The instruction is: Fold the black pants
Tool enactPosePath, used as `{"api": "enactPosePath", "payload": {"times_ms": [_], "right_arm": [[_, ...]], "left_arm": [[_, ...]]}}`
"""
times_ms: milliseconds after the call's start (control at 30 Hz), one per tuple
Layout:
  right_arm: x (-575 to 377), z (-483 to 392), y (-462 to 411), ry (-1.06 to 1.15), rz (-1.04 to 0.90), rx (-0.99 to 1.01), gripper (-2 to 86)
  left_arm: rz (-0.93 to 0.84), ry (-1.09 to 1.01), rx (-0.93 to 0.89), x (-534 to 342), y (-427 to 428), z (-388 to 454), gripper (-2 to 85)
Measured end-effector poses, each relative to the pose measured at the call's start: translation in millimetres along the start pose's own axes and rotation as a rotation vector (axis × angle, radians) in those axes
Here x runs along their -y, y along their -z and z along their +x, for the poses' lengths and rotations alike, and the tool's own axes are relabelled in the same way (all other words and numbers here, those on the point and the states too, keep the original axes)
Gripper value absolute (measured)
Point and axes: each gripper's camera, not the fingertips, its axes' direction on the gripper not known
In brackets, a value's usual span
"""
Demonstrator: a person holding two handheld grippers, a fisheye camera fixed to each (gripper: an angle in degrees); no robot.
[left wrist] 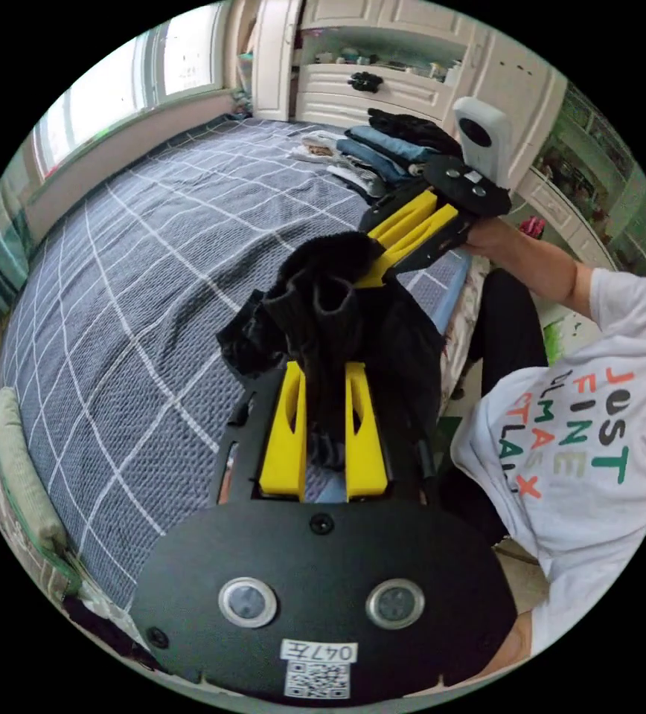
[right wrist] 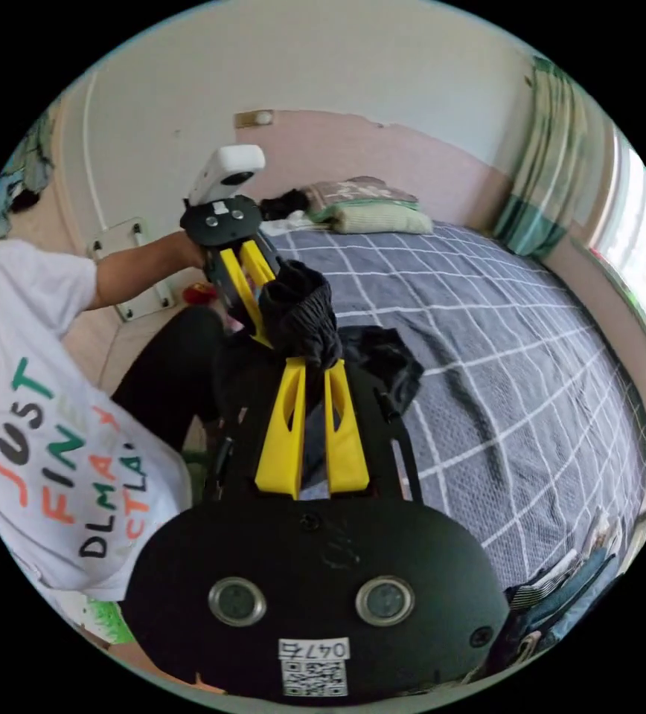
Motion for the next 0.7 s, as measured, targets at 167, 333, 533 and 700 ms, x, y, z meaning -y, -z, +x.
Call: {"api": "enactPosePath", "payload": {"times_ms": [167,333,533,700], "right_arm": [[-17.0,73.1,-87.7,-0.141,-0.126,0.072,3.3],[-46.2,94.7,-101.0,-0.212,-0.076,0.155,4.7],[-64.2,82.3,-17.7,-0.156,0.166,-0.087,2.3],[-61.1,58.5,-55.4,-0.027,0.039,-0.027,0.7]], "left_arm": [[-0.14,0.174,0.009,26.9,-36.8,-68.5,8.4],[0.009,0.333,0.017,7.9,-10.4,-86.8,6.2],[0.11,0.239,-0.011,18.0,31.3,1.6,2.8],[-0.081,0.295,0.179,39.8,-34.9,33.4,1.7]]}}
